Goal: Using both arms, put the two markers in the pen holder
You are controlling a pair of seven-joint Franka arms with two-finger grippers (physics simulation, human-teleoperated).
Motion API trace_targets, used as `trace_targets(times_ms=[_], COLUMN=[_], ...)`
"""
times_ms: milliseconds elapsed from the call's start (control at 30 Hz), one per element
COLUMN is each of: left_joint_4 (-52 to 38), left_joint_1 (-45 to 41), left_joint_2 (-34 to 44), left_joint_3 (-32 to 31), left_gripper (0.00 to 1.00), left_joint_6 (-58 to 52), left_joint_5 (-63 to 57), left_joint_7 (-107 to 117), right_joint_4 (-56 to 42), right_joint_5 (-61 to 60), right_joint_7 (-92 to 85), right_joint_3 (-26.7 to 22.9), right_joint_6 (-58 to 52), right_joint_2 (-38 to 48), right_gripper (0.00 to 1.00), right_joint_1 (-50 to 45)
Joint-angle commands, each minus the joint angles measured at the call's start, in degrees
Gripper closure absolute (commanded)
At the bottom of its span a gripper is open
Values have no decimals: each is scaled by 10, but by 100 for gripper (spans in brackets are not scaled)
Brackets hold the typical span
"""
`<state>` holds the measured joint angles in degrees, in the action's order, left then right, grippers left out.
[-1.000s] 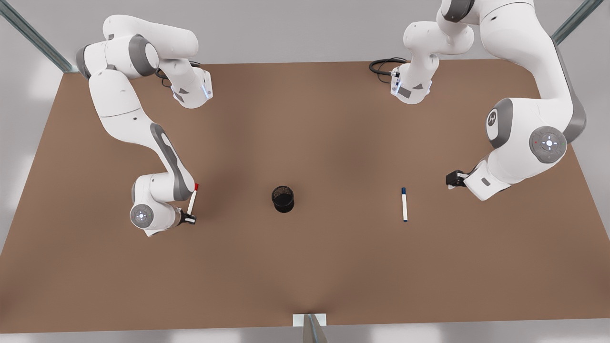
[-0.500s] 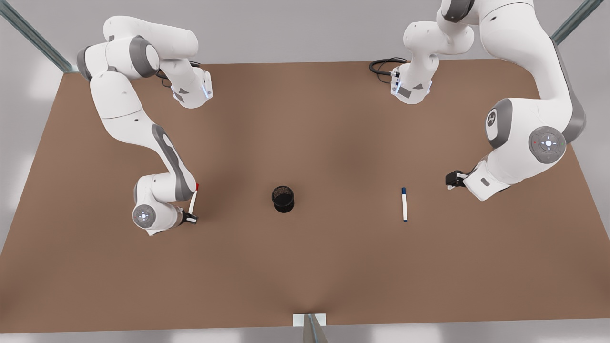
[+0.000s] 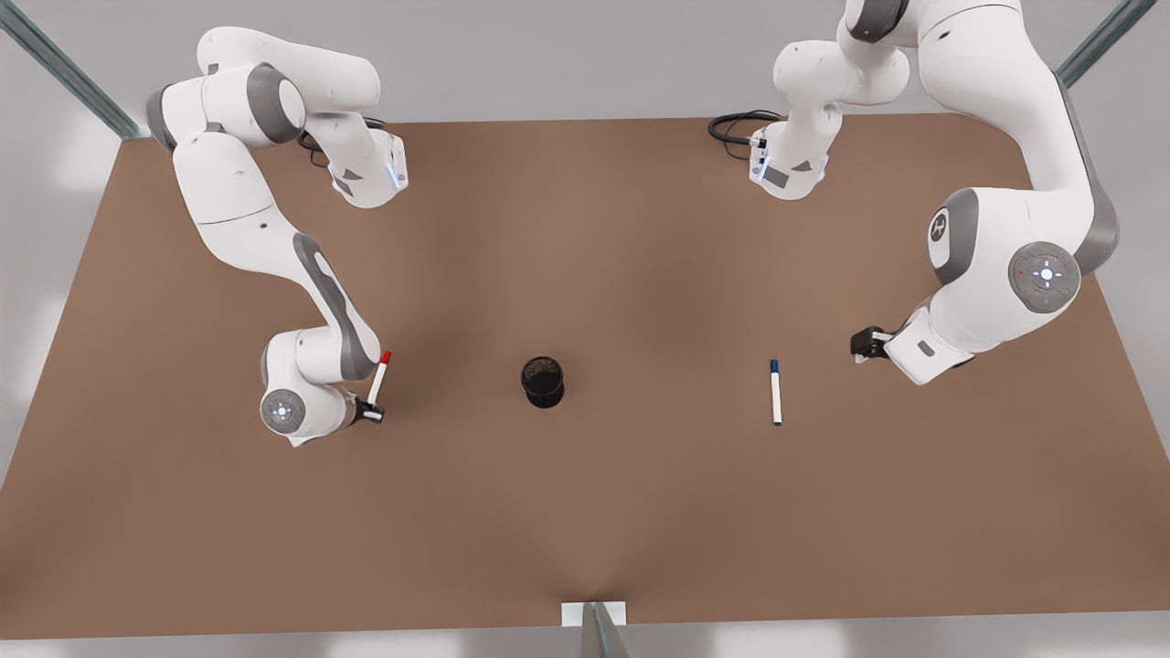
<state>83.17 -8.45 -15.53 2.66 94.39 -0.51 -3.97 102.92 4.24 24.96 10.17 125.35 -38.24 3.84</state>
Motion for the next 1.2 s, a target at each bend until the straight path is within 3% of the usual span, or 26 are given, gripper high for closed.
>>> trace_targets(times_ms=[0, 400, 567, 733, 1033, 1167], left_joint_4=[0, -1, -2, -3, -5, -5], left_joint_1=[0, 1, 1, 2, -2, -5], left_joint_2=[1, -3, -3, -3, -2, -1], left_joint_3=[0, 0, 0, 0, -1, -1], left_gripper=[0, 0, 0, 0, 0, 0], left_joint_6=[0, 4, 4, 3, 3, 2], left_joint_5=[0, 0, 0, 0, 0, 0], left_joint_7=[6, 6, 6, 6, 19, 31], right_joint_4=[2, 12, 11, 10, -19, -43], right_joint_5=[0, 0, 0, 0, 2, 2], right_joint_7=[6, 7, 7, 6, -25, -99], right_joint_3=[4, 4, 4, 5, 71, 115], right_joint_6=[-6, -9, -10, -12, -12, 89], right_joint_2=[2, 5, 5, 19, 69, 55], right_gripper=[63, 64, 75, 75, 75, 76], right_joint_1=[0, 1, 0, 0, 2, -4])
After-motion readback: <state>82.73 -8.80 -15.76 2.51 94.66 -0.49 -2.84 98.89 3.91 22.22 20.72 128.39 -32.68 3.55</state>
